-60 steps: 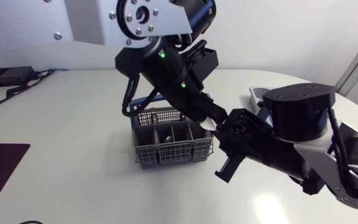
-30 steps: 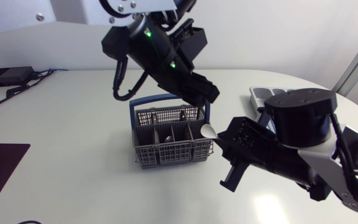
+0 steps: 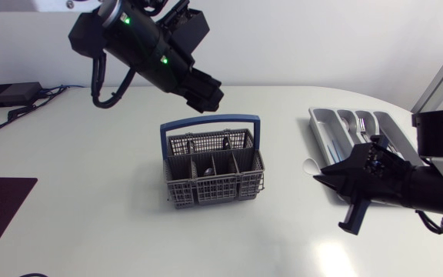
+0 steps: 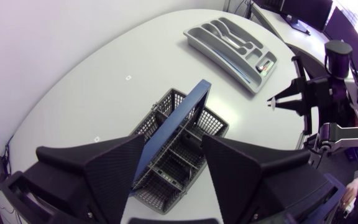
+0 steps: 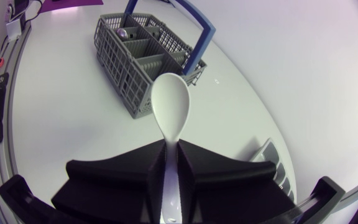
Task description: Unload the cutlery basket into the drawer organizer.
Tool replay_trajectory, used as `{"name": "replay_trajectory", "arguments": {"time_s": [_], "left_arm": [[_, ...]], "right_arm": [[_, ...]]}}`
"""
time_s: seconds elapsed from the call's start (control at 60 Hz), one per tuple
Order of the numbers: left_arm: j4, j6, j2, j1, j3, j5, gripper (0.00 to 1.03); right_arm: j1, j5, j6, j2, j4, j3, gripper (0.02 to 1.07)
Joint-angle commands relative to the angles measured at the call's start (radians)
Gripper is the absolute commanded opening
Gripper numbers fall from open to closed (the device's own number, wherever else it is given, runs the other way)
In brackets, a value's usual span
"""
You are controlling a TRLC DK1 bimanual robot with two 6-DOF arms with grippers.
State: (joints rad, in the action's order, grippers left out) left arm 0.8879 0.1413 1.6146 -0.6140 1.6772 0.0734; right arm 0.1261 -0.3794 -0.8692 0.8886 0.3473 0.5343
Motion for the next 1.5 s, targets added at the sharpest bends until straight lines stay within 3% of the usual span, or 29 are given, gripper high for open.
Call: {"name": "replay_trajectory", "arguments": {"time_s": [0.0, 0.267, 0.567, 0.7, 1.05, 1.383, 1.483], "left_arm": [[-0.015, 0.040, -0.038, 0.010, -0.063, -0.009, 0.69], [-0.049, 0.070, -0.081, 0.011, -0.185, -0.027, 0.69], [-0.063, 0.089, -0.102, -0.001, -0.254, -0.037, 0.69], [-0.063, 0.095, -0.108, -0.016, -0.267, -0.038, 0.69], [-0.066, 0.121, -0.137, -0.041, -0.312, -0.044, 0.69], [-0.066, 0.146, -0.173, -0.061, -0.346, -0.050, 0.69], [-0.066, 0.155, -0.180, -0.070, -0.356, -0.052, 0.69]], "right_arm": [[-0.108, -0.055, -0.136, 0.013, 0.042, -0.014, 0.09], [-0.441, -0.191, -0.488, 0.216, 0.125, 0.053, 0.09], [-0.697, -0.197, -0.853, 0.553, 0.208, 0.279, 0.09], [-0.757, -0.165, -0.976, 0.690, 0.288, 0.412, 0.09], [-0.842, -0.046, -1.160, 0.894, 0.289, 0.563, 0.09], [-0.842, -0.015, -1.192, 0.946, 0.147, 0.510, 0.10], [-0.842, -0.015, -1.191, 0.943, 0.107, 0.487, 0.23]]}}
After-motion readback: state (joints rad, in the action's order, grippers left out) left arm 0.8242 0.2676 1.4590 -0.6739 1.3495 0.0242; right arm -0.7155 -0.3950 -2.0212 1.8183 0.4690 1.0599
